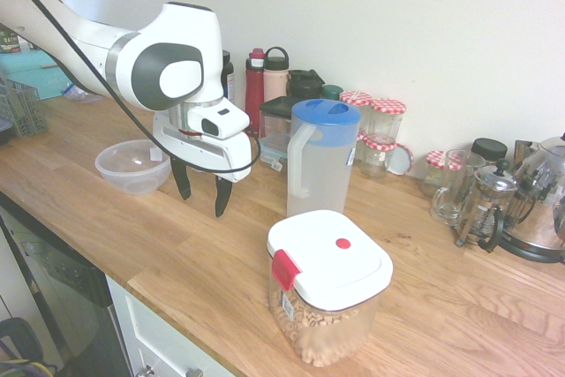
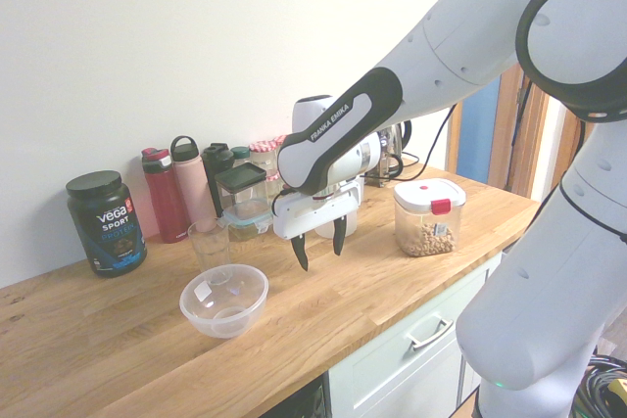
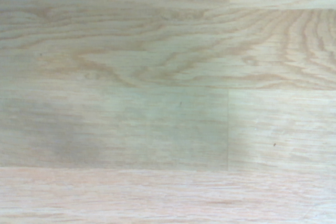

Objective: Pour me some water

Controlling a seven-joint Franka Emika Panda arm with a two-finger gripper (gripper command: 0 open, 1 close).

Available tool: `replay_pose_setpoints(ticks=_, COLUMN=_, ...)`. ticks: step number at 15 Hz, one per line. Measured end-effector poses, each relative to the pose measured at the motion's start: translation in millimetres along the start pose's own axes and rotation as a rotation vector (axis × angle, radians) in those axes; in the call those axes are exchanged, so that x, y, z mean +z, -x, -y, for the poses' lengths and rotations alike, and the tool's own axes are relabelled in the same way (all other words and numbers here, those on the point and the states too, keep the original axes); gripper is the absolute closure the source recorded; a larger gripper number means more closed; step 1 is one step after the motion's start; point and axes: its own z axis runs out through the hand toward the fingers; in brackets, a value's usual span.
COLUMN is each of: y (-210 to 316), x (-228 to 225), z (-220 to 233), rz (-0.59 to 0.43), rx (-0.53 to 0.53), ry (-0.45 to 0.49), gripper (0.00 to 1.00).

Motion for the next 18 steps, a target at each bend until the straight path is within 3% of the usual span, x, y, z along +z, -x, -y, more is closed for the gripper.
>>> replay_pose_setpoints(ticks=4, y=-7.2, x=-26.7, z=2.1, rz=-0.019, rx=0.000, ry=-0.017, gripper=0.00)
replay_pose_setpoints(ticks=8, y=-24.7, x=-145.3, z=-11.2, rz=-0.090, rx=-0.029, ry=-0.054, gripper=0.00)
replay_pose_setpoints(ticks=11, y=-51.7, x=-197.9, z=-40.1, rz=-0.119, rx=-0.055, ry=-0.053, gripper=0.00)
replay_pose_setpoints(ticks=15, y=-88.7, x=-209.7, z=-81.0, rz=-0.128, rx=-0.027, ry=-0.045, gripper=0.00)
replay_pose_setpoints(ticks=18, y=-116.1, x=-196.1, z=-87.5, rz=-0.116, rx=-0.015, ry=-0.029, gripper=0.00)
